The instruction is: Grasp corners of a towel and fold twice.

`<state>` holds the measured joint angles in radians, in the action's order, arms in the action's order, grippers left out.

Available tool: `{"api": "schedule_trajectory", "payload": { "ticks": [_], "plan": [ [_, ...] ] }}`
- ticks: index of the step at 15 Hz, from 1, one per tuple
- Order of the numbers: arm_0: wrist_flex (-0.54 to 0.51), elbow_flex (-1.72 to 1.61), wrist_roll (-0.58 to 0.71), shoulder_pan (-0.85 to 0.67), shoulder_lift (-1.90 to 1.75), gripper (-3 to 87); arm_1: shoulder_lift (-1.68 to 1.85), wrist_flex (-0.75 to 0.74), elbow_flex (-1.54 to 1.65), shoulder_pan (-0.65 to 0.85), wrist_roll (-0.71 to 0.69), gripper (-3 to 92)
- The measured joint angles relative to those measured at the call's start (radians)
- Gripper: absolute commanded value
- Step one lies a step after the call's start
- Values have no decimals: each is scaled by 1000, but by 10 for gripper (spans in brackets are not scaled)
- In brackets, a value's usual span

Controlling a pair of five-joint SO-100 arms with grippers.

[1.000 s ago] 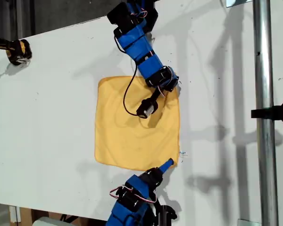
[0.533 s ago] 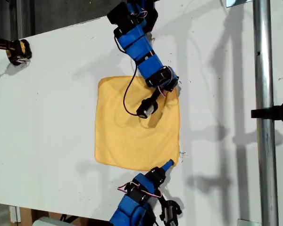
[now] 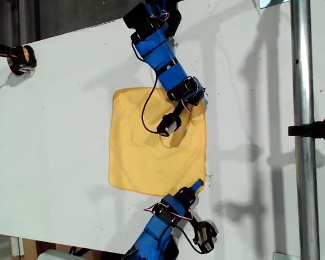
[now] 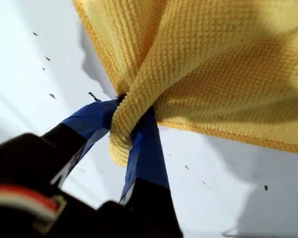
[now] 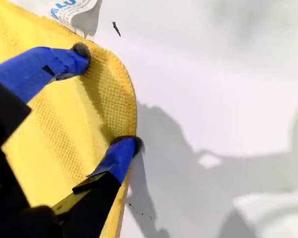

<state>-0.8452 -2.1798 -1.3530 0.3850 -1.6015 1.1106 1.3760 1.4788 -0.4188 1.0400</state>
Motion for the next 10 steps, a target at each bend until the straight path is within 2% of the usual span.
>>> {"api": "schedule_trajectory", "payload": {
  "ticks": [1, 6, 8, 10],
  "plan": [
    [15, 0, -15, -3, 37, 278, 0, 0, 0, 0, 0, -1],
    [34, 20, -57, -2, 109, 79, -2, 2, -2, -3, 0, -1],
    [34, 20, -86, -2, 129, 81, -2, 2, -3, -9, 0, -1],
    [34, 21, -101, -3, 137, -3, -2, 2, -3, -11, 0, -1]
  ]
}}
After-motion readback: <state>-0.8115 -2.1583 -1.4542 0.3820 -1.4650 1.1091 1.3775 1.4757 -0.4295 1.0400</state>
